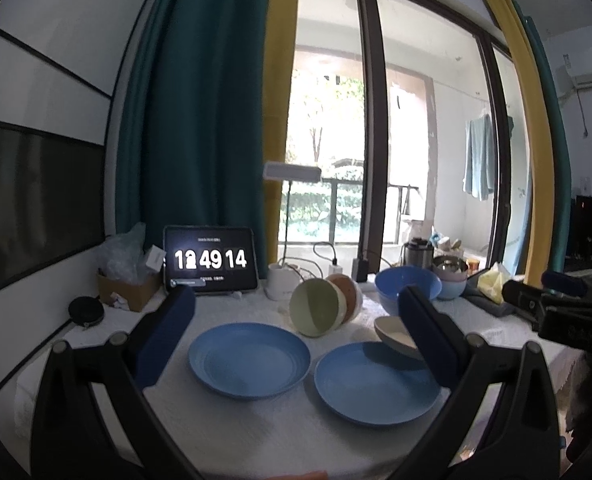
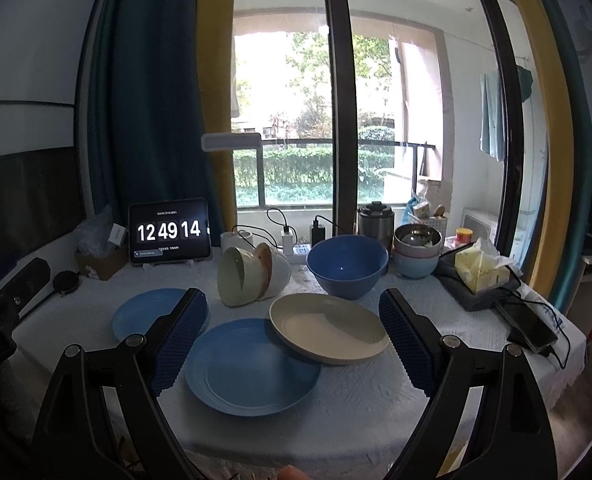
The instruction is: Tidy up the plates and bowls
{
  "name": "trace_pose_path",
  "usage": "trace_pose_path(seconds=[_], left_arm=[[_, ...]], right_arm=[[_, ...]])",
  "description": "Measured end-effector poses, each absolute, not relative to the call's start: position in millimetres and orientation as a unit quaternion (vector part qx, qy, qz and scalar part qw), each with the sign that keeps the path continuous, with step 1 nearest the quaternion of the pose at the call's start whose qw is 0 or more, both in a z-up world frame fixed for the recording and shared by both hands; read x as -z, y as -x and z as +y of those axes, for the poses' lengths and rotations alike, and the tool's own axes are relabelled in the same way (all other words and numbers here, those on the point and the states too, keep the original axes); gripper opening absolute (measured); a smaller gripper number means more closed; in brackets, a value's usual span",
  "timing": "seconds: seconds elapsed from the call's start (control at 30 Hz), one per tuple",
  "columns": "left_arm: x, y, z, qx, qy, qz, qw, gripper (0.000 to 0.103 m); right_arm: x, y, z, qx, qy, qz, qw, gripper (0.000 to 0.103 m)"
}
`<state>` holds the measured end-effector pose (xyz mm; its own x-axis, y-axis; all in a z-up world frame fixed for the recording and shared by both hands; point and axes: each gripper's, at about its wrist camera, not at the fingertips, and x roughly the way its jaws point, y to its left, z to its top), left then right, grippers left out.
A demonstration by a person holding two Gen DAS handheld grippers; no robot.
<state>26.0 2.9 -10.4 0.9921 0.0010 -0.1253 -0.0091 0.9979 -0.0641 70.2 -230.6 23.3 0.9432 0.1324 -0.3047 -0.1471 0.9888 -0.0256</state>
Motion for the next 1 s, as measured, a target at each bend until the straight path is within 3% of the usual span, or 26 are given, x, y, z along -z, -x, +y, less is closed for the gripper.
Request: trace_pose_path(seconds=[1.0], left_arm=[[46.2, -128.0, -104.2, 0.065, -0.063, 0.179, 0.98, 0.102]], right_arm=[[37.0, -150.3, -324.4, -0.012, -0.073, 0.252, 0.965, 0.09]])
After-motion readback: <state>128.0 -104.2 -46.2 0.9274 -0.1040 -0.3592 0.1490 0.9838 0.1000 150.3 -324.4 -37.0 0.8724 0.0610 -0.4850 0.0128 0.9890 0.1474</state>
